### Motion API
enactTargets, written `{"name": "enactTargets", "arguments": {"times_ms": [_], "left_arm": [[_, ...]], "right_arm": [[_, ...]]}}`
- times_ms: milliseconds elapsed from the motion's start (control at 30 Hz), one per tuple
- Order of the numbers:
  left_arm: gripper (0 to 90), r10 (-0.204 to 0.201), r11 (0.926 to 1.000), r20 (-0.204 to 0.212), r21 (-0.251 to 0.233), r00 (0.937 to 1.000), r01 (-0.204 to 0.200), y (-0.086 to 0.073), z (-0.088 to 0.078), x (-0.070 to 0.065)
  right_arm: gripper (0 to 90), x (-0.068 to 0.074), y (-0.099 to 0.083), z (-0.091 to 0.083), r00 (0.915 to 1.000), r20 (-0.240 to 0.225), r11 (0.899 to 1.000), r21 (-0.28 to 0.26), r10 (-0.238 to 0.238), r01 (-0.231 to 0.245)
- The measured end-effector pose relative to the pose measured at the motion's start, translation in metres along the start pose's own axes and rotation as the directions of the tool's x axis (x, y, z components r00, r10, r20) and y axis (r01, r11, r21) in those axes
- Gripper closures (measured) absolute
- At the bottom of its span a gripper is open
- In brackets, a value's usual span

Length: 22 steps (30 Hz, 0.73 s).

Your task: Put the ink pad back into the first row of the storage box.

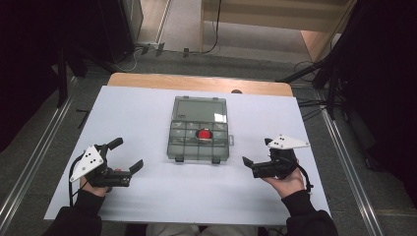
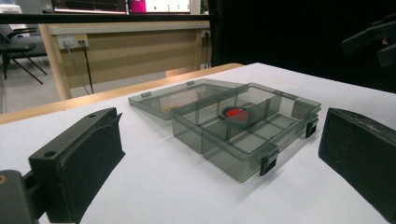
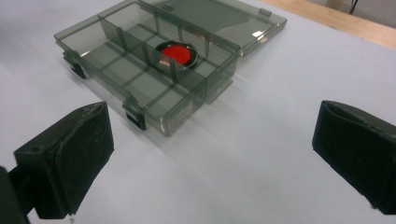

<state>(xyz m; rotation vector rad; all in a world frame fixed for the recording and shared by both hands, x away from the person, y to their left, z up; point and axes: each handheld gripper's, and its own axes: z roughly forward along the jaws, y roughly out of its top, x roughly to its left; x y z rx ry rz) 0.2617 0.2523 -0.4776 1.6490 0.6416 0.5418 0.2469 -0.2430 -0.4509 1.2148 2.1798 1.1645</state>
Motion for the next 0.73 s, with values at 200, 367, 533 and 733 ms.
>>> {"name": "enactTargets", "arguments": {"times_ms": [200,367,533,733], "left_arm": [[0.0,0.0,1.0,0.0,0.002,1.0,0.0,0.0,0.0,0.0],[0.0,0.004,1.0,0.001,0.005,1.0,-0.004,0.0,0.0,0.0],[0.0,0.005,1.0,0.001,0.004,1.0,-0.005,-0.001,0.001,0.0],[0.0,0.006,1.0,0.001,0.006,1.0,-0.006,-0.001,0.001,0.0]], "right_arm": [[0.0,-0.004,-0.023,-0.005,0.9999,-0.01,0.997,-0.073,0.013,-0.013],[0.0,-0.005,-0.038,-0.007,0.9998,-0.015,0.993,-0.119,0.015,-0.017],[0.0,-0.007,-0.06,-0.008,0.9994,-0.019,0.982,-0.188,0.027,-0.03],[0.0,-0.009,-0.076,-0.011,0.9976,-0.031,0.953,-0.294,0.062,-0.068]]}}
